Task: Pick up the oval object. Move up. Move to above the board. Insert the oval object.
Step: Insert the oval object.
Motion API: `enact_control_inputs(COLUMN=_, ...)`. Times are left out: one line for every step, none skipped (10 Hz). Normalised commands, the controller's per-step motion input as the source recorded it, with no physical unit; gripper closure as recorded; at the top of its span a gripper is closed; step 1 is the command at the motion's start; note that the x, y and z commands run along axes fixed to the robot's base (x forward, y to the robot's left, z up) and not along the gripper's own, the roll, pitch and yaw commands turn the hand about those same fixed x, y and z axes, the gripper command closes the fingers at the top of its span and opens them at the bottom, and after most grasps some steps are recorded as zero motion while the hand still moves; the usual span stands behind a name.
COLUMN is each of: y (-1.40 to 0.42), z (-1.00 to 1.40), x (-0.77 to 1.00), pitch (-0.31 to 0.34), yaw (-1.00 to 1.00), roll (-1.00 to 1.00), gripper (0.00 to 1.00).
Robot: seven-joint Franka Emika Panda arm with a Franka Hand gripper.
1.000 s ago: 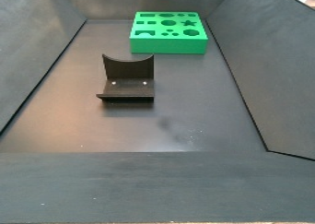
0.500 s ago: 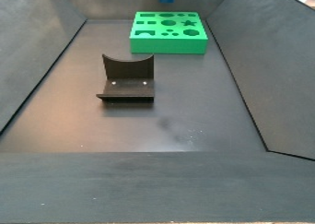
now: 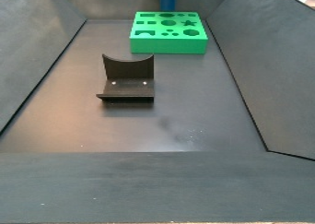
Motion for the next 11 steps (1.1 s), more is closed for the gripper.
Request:
enact_control_inputs(y=-0.15, z=-0.34, x=0.00, pitch=0.000, yaw=0.00, roll=0.12, gripper=1.00)
enact_control_inputs(y=-0.14, z=-0.33, x=0.00, pitch=0.000, yaw=0.00, roll=0.13, gripper=1.00)
enact_control_inputs(y=-0.12, z=-0.33, x=0.00, pitch=0.000, yaw=0.00, roll=0.11, gripper=1.00)
enact_control_inputs(y=-0.11, z=-0.33, x=0.01, pitch=0.000, yaw=0.00, roll=0.12, gripper=1.00)
enact_control_inputs(y=-0.09, z=-0.31, x=0.08, pitch=0.000, yaw=0.00, roll=0.11, gripper=1.00)
enact_control_inputs(y=-0.11, z=-0.25, x=0.18, pitch=0.000, yaw=0.00, roll=0.12, gripper=1.00)
enact_control_inputs(y=-0.10, z=-0.28, x=0.28, pitch=0.000, yaw=-0.01, roll=0.12, gripper=1.00)
enact_control_inputs(y=-0.09, z=-0.28, x=0.25, pitch=0.000, yaw=0.00, roll=0.13, gripper=1.00)
enact_control_inputs(y=-0.09, z=-0.30, x=0.25, pitch=0.000, yaw=0.00, roll=0.13, gripper=1.00)
enact_control_inputs(y=-0.06, z=-0.34, x=0.16, pitch=0.000, yaw=0.00, roll=0.15, gripper=1.00)
enact_control_inputs(y=-0.03, z=-0.38, x=0.00, pitch=0.000, yaw=0.00, roll=0.15, gripper=1.00)
